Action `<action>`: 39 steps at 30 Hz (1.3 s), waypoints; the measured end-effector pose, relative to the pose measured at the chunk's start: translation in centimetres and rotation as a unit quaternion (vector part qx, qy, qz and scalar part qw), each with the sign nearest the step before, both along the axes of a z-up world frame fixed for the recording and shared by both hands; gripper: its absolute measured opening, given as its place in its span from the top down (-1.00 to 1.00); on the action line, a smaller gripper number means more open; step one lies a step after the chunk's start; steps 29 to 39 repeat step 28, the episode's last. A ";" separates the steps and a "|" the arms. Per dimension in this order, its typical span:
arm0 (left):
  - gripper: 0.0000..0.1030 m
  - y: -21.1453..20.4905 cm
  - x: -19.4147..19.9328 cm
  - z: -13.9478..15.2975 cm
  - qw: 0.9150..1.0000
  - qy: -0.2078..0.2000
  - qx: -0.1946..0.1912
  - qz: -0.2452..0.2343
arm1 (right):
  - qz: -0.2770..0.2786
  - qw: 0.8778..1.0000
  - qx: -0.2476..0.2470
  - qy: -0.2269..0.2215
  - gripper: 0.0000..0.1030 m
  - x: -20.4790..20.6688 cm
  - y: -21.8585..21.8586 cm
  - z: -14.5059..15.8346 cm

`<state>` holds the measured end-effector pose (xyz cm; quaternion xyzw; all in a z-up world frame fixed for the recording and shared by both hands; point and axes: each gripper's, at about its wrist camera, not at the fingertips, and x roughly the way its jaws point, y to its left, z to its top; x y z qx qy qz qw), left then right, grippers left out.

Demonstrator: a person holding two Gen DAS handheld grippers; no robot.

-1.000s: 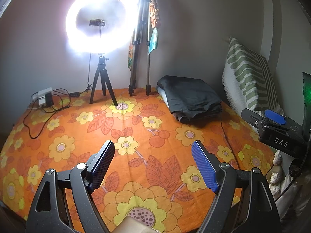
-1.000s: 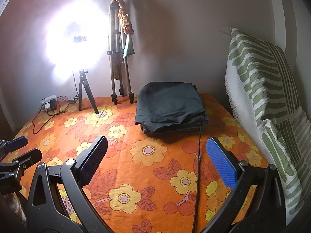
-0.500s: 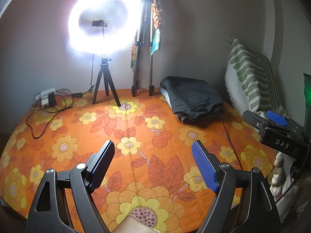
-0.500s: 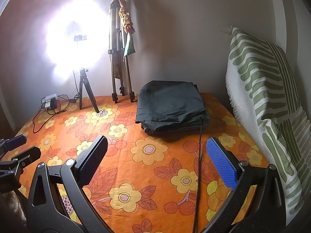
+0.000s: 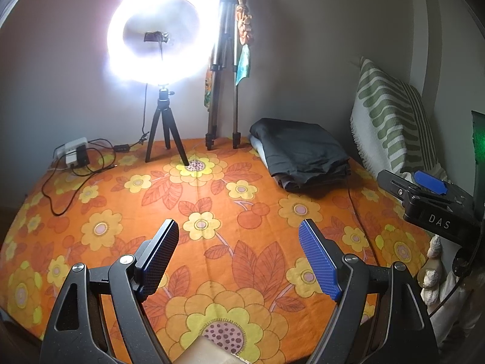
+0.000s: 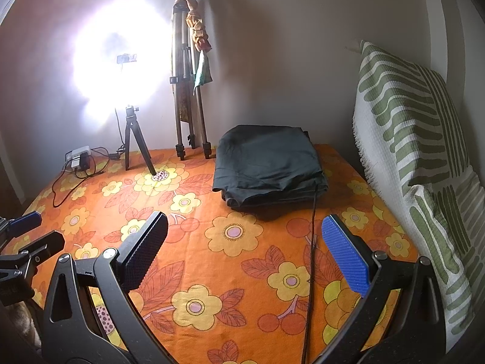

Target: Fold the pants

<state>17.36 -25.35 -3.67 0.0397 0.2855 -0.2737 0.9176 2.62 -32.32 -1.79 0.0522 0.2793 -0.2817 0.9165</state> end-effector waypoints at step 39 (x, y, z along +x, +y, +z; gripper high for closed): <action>-0.59 2.2 -0.1 0.1 0.999 -0.014 0.009 0.036 | 0.014 1.000 0.002 0.016 -1.00 0.7 0.1 -1.2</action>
